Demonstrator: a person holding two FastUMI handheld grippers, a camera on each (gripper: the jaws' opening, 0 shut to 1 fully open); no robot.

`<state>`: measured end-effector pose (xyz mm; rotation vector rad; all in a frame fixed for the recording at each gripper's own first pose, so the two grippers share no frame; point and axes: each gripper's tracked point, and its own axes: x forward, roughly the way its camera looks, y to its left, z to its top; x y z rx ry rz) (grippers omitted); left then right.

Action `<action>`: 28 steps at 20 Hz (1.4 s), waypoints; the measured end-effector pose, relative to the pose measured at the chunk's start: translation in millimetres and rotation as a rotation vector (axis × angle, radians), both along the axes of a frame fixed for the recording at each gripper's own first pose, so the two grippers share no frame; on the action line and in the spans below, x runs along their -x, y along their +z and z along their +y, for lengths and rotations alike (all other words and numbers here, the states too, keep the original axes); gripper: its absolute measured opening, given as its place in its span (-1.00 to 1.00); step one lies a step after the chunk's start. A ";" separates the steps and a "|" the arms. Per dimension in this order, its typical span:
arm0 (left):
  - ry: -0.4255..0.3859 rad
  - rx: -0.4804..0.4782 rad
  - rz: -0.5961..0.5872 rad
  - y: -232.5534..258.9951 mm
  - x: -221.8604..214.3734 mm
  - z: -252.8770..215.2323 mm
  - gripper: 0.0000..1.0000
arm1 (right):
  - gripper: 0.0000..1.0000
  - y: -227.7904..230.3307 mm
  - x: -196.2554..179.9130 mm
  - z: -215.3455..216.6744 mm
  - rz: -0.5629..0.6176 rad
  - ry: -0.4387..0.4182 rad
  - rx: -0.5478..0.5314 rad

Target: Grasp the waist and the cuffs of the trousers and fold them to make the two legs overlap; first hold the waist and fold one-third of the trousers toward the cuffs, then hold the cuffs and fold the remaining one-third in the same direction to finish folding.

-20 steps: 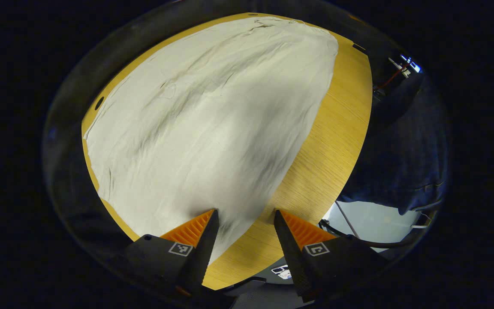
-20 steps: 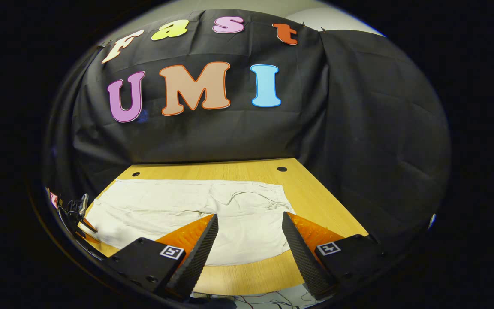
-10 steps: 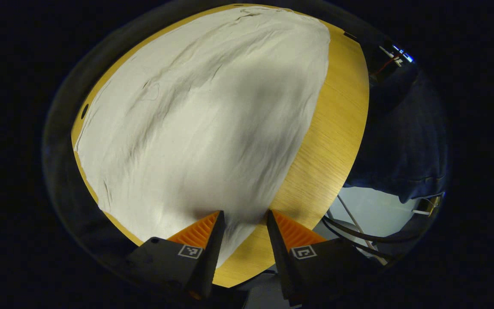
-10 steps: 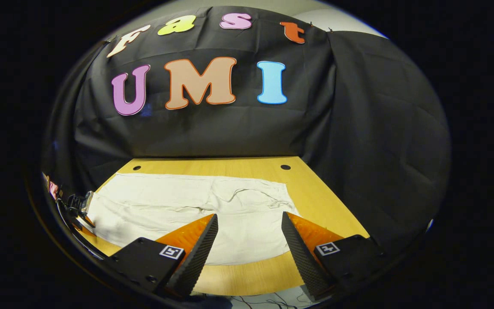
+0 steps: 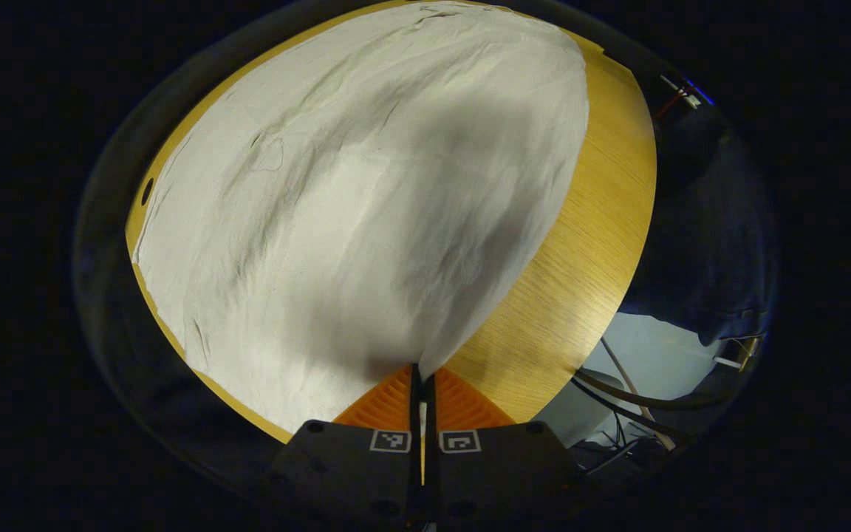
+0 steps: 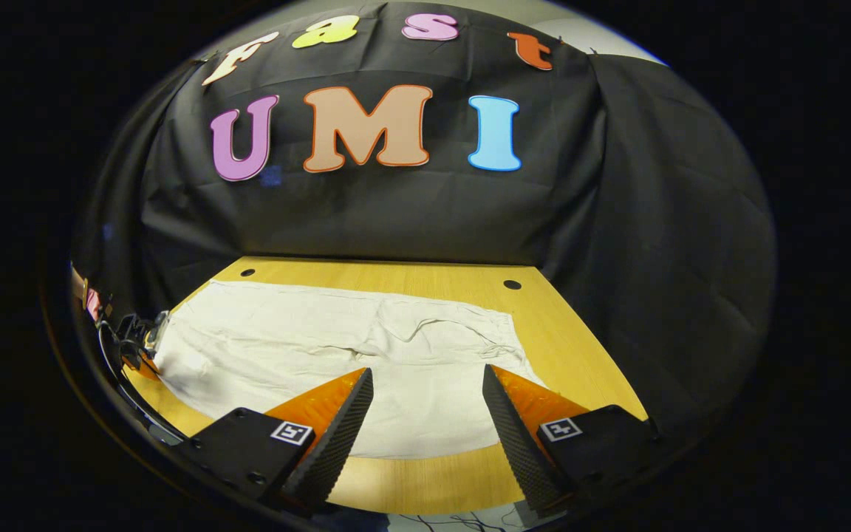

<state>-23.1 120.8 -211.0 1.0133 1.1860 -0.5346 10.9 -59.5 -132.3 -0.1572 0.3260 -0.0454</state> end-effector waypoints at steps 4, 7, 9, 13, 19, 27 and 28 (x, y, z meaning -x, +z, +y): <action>-0.006 0.009 0.004 -0.5 0.0 -0.1 -1.00 | 0.93 -24.2 -17.7 -2.5 0.072 0.112 0.118; -0.007 0.017 0.019 -1.0 -0.4 0.6 -1.00 | 0.94 -56.3 -19.3 -8.3 0.190 0.221 0.233; 0.006 0.021 0.034 -1.0 -0.4 1.6 -1.00 | 0.96 -80.7 -18.1 -8.9 0.273 0.303 0.295; 0.013 0.020 0.060 -1.0 -1.0 2.1 -1.00 | 0.96 -132.4 -16.2 -13.5 0.460 0.459 0.397; 0.025 0.017 0.068 -1.7 -1.3 2.5 -1.00 | 0.94 -184.6 -13.0 -20.7 0.705 0.625 0.529; 0.027 0.004 0.099 -1.0 -1.7 3.6 -1.00 | 0.79 -207.7 -12.5 -22.9 0.890 0.680 0.510; 0.023 0.003 0.099 -0.9 -1.7 3.5 -1.00 | 0.81 -207.3 -13.2 -22.1 0.899 0.682 0.504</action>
